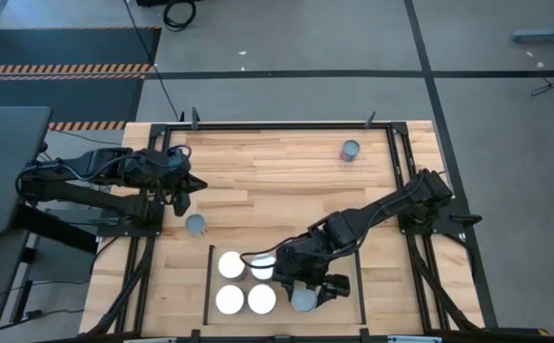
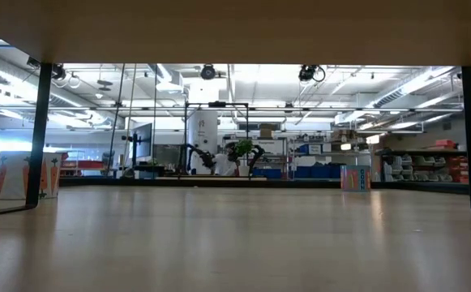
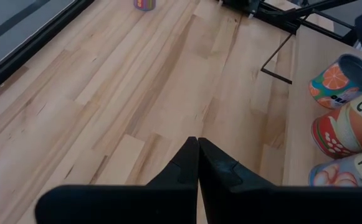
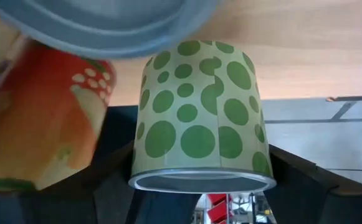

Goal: Pick and place cans onto a shelf
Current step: Put the canned peas on the shelf, then adjust the cans on the shelf

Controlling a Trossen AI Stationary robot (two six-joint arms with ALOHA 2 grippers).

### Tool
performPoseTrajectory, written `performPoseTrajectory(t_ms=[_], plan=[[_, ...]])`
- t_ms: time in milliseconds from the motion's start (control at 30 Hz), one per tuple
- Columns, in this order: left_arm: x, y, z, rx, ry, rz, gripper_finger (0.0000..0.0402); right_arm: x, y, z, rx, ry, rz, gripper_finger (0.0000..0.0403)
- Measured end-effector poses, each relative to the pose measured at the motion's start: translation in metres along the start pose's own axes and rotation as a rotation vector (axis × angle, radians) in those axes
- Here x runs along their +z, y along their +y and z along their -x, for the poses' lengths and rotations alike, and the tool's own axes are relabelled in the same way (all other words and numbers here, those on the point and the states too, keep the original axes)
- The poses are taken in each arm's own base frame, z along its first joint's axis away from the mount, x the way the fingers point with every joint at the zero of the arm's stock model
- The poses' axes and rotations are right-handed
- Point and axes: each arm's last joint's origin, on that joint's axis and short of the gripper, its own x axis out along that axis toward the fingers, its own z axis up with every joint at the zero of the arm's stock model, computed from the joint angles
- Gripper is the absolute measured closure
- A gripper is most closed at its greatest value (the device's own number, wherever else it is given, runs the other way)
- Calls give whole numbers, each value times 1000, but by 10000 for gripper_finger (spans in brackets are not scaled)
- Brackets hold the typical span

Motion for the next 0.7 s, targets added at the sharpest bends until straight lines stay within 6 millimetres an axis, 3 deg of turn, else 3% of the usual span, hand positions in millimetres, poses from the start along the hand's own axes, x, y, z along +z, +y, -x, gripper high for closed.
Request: performPoseTrajectory(t_ms=[533,700], plan=[[0,0,0,-1,-3,1,392,-7,-2,3,54,-1,42,33],[0,0,0,-1,-3,1,392,-11,-11,21,69,-26,75,35]])
